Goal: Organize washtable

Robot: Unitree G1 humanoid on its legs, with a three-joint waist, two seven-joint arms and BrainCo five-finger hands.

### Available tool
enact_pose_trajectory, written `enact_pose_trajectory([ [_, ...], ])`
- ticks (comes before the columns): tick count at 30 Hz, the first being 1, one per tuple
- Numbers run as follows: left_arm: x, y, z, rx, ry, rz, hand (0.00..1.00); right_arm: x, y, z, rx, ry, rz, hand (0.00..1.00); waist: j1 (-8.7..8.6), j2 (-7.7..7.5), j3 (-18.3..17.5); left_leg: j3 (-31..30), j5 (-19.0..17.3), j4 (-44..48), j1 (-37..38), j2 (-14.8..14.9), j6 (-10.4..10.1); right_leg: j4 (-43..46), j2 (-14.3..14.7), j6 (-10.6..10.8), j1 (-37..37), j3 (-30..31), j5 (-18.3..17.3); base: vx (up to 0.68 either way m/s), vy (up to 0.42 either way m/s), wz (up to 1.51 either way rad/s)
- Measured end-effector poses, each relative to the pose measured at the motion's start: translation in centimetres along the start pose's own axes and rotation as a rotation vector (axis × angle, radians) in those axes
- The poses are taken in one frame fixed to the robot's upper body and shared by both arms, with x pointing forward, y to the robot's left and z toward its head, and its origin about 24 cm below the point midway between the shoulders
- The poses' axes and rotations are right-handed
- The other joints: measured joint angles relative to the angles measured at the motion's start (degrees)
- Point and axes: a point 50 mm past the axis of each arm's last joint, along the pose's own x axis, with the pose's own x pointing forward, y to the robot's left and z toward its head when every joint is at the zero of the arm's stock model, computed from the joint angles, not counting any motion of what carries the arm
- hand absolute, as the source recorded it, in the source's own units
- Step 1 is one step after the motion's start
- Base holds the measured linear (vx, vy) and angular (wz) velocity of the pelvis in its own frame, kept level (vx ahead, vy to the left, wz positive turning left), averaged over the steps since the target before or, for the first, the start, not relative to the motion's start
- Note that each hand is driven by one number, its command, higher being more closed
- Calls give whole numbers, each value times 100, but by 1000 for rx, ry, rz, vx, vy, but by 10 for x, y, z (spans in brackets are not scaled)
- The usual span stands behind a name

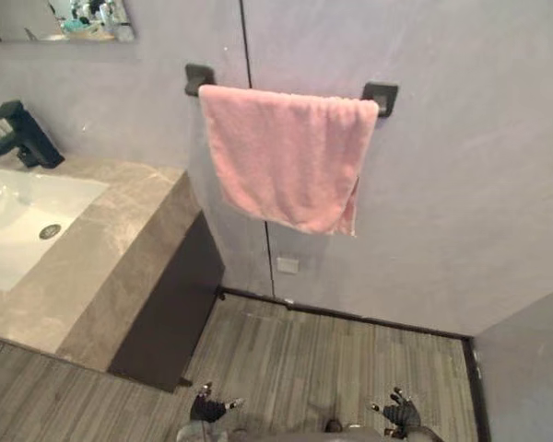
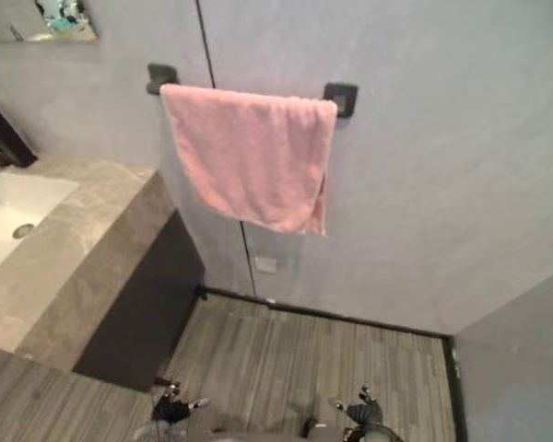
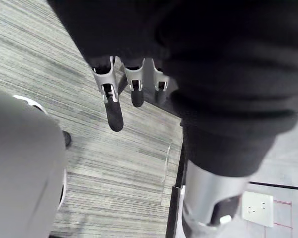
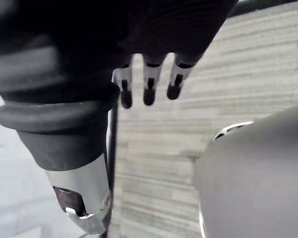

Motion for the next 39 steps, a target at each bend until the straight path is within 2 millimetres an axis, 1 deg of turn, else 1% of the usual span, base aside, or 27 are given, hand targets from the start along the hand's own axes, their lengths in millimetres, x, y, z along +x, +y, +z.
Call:
enact_pose_trajectory([
  [1,0,1,0,3,3,1,0,1,1,0,1,7,3,0,-8,-8,1,-68,74,-106,116,1,-27,-27,34,-22,63,-33,13,134,-71,3],
  [3,1,0,0,4,6,-3,0,1,1,-1,-3,13,2,0,-9,-5,-4,-103,85,-177,242,-11,-19,-38,52,-27,194,-64,16,124,-33,6],
  [6,2,0,-1,18,14,-5,0,1,-1,-1,-14,10,-1,0,-23,-42,6,-182,101,-214,343,-115,9,-52,0,-26,356,-77,15,46,39,12],
  [7,2,1,0,21,12,-4,0,1,0,-1,-19,10,1,0,-27,-78,7,-232,138,-217,367,-205,95,-66,-83,-21,407,-71,16,15,77,17],
  [9,2,1,0,24,11,-4,0,0,1,-2,-17,15,4,0,-27,-96,9,-268,138,-217,407,-279,137,-163,-140,20,504,-46,42,-4,100,18],
  [10,2,1,0,24,12,-3,0,0,2,-3,-17,19,6,0,-17,-96,14,-286,109,-215,459,-308,204,-221,-160,57,569,-49,66,-22,99,14],
  [12,2,1,-1,25,14,-4,0,0,2,-4,-16,21,7,0,-22,-92,14,-343,98,-218,474,-346,224,-249,-194,81,650,-53,81,-76,54,11],
  [16,2,0,-1,25,14,-5,0,0,2,-4,-13,21,6,0,-25,-54,46,-382,97,-223,527,-369,223,-308,-224,139,726,-48,128,-99,29,3],
  [17,2,0,-1,24,16,-6,0,0,2,-4,-9,23,4,0,-27,-15,64,-383,97,-227,577,-368,223,-345,-220,160,787,-44,140,-116,3,0],
  [18,1,0,-2,24,17,-6,0,0,2,-4,-3,24,1,0,-29,-28,72,-386,95,-231,592,-367,222,-349,-220,167,801,-44,141,-102,-8,0],
  [26,1,-3,-4,26,30,-16,0,0,1,-7,19,30,-8,0,-32,14,104,-428,111,-415,678,-359,209,-484,-159,174,844,34,154,-20,-9,0],
  [28,1,-4,-5,29,32,-19,0,0,0,-7,18,33,-8,0,-32,45,92,-450,140,-421,696,-358,167,-519,-144,208,862,31,181,90,-8,0],
  [31,2,-5,-4,34,35,-24,0,0,1,-7,20,31,-8,0,-38,45,95,-521,157,-442,813,-363,139,-580,-128,162,1020,-11,213,152,-4,7],
  [39,3,-4,0,58,22,-32,0,2,1,-4,14,26,-5,0,-31,12,189,-656,138,-499,858,-370,166,-700,-101,162,1119,-40,207,36,-4,2],
])
